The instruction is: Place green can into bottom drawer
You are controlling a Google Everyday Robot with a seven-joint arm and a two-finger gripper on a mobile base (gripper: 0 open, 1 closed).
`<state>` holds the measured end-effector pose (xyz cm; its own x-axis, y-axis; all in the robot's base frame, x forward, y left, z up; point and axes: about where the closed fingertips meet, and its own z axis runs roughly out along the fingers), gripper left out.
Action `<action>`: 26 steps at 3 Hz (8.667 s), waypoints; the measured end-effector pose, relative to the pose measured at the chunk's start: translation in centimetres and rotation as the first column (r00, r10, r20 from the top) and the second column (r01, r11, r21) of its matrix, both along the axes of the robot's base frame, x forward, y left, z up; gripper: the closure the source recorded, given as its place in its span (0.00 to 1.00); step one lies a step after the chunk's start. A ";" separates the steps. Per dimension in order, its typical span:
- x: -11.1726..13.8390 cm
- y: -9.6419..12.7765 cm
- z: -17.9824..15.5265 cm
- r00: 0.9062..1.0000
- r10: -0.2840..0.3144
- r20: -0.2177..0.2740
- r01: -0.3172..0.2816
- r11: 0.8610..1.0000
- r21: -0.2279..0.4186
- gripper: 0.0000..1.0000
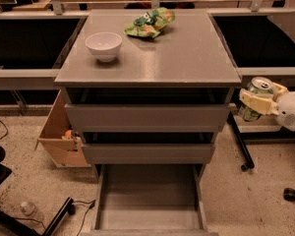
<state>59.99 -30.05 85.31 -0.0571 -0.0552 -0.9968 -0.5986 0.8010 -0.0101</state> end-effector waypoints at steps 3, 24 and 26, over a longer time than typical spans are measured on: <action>-6.1 2.3 -11.2 0.995 0.096 0.003 -0.096 0.993 0.072 1.00; 0.0 41.7 -65.9 0.733 0.679 -0.029 -0.677 0.733 0.066 0.11; 0.0 41.7 -65.9 0.733 0.680 -0.029 -0.677 0.733 0.066 0.00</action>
Offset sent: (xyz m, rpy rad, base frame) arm -0.0644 0.0201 -0.1233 0.1108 0.0255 0.0728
